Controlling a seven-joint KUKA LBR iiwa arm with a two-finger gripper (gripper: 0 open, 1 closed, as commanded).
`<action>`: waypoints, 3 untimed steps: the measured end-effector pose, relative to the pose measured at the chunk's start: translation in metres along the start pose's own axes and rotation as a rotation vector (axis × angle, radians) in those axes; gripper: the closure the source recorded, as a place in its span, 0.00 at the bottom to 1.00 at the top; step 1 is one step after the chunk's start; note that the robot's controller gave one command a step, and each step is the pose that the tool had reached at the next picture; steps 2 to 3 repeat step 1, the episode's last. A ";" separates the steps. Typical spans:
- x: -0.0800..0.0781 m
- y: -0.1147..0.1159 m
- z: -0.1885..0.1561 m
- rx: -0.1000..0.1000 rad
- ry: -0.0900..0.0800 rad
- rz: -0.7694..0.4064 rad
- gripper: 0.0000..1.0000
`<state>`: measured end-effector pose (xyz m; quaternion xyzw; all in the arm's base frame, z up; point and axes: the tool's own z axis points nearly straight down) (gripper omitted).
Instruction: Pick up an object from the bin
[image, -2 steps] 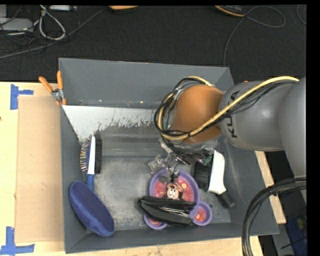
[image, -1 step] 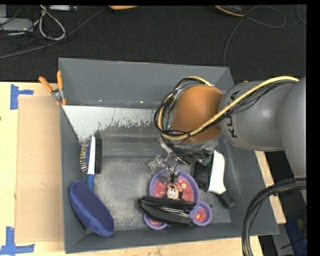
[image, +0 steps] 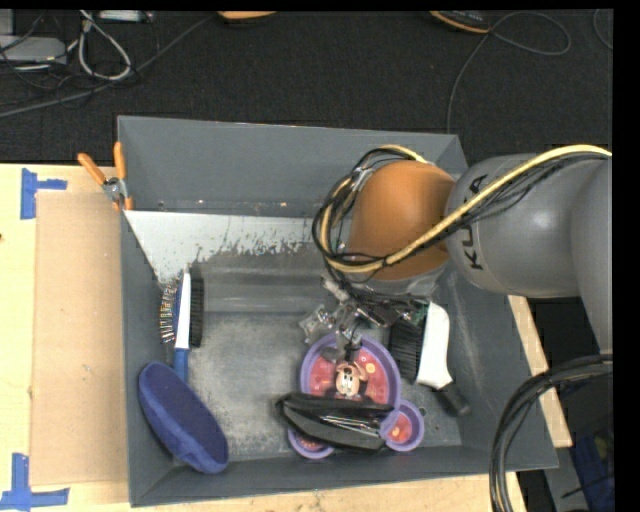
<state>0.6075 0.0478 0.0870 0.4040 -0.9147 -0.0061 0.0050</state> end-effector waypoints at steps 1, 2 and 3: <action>0.000 0.002 -0.051 -0.003 0.002 0.003 1.00; 0.000 0.002 -0.051 -0.003 0.002 0.003 1.00; 0.000 0.002 -0.051 -0.003 0.002 0.003 1.00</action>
Offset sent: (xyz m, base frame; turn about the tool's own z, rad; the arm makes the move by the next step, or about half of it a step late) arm -0.0005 0.0000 0.0390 0.0024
